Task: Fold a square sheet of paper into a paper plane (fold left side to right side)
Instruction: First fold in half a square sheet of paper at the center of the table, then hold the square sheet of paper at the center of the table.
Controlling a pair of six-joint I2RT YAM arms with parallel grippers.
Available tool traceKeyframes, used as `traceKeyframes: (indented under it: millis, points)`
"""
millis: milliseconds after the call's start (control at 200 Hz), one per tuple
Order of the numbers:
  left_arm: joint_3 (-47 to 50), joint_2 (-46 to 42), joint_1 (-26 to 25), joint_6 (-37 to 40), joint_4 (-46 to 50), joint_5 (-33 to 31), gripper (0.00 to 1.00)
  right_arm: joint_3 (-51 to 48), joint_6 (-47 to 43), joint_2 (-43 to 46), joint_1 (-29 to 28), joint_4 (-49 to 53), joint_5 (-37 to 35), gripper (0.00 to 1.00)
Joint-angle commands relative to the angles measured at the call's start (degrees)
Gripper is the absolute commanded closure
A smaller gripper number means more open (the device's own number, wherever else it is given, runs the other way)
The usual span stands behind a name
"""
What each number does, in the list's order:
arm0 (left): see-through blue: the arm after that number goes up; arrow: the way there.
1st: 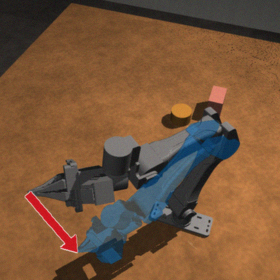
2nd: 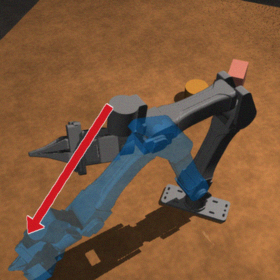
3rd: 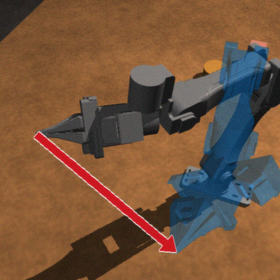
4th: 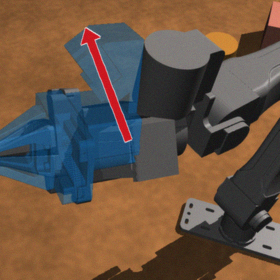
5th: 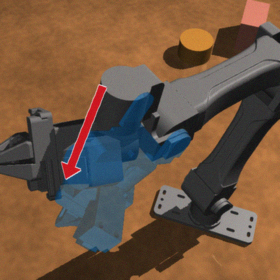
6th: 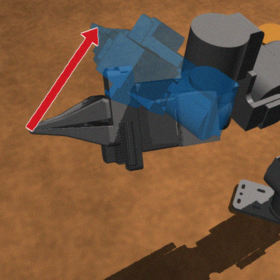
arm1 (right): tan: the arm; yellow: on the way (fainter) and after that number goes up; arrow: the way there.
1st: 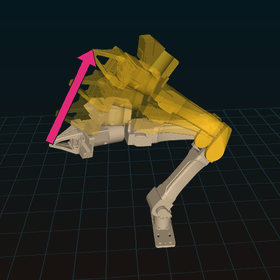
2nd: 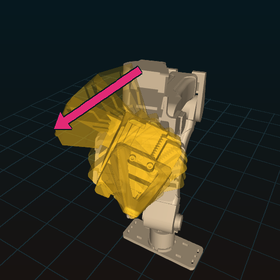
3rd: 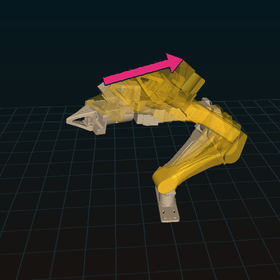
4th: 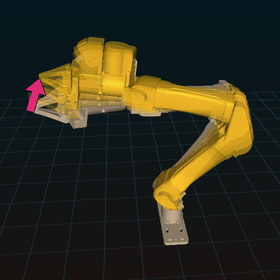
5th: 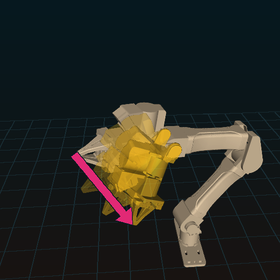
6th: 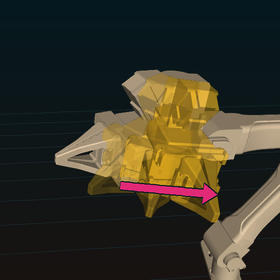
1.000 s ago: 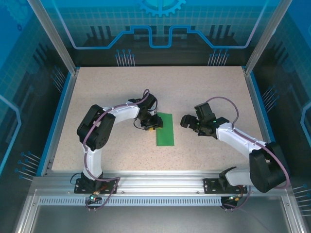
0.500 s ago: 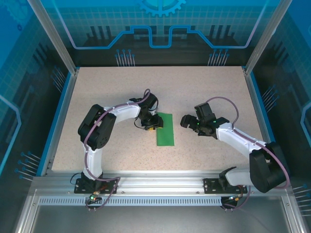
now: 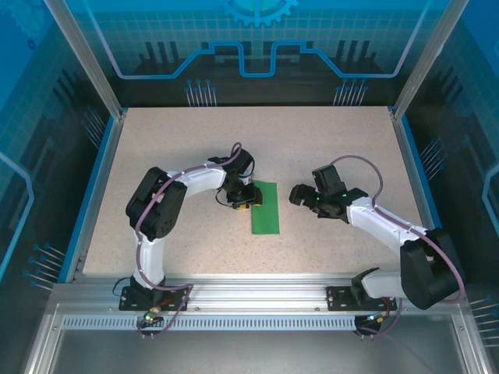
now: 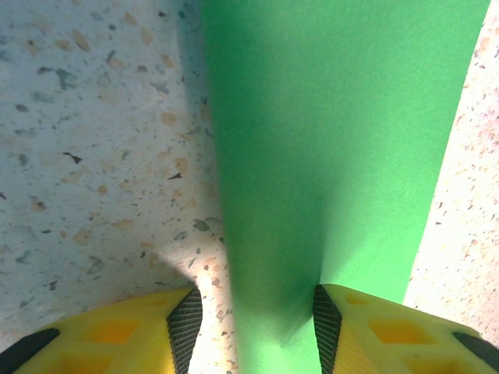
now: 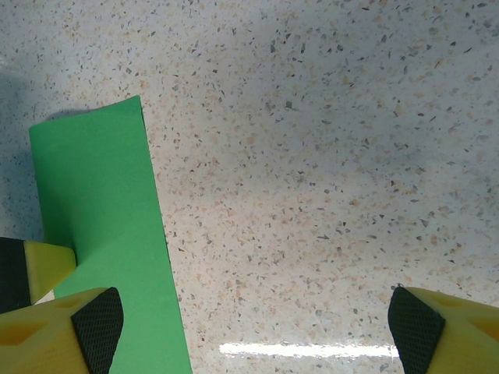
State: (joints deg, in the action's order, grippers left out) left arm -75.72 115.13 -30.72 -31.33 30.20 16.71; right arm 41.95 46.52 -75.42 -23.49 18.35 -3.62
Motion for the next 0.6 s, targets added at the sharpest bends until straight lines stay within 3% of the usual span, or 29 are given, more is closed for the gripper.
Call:
traceKeyframes:
  millis: [0,175,340,595]
  points:
    - [0.8,4.9,-1.6,0.8,-0.9,-1.9,0.53,-0.7,0.0,-0.3,1.1,-0.8,1.9,0.08]
    - [0.8,5.0,-1.7,0.8,-0.9,-2.0,0.53,-0.2,-1.2,-3.0,0.9,-4.0,7.4,0.11]
    - [0.8,5.0,-1.7,0.9,-0.8,-2.1,0.53,2.5,-2.1,-8.6,0.0,-6.7,13.9,0.34]
    - [0.7,5.0,-1.6,1.0,-0.6,-2.4,0.53,5.6,-0.7,-14.9,-3.0,-9.7,15.8,0.66]
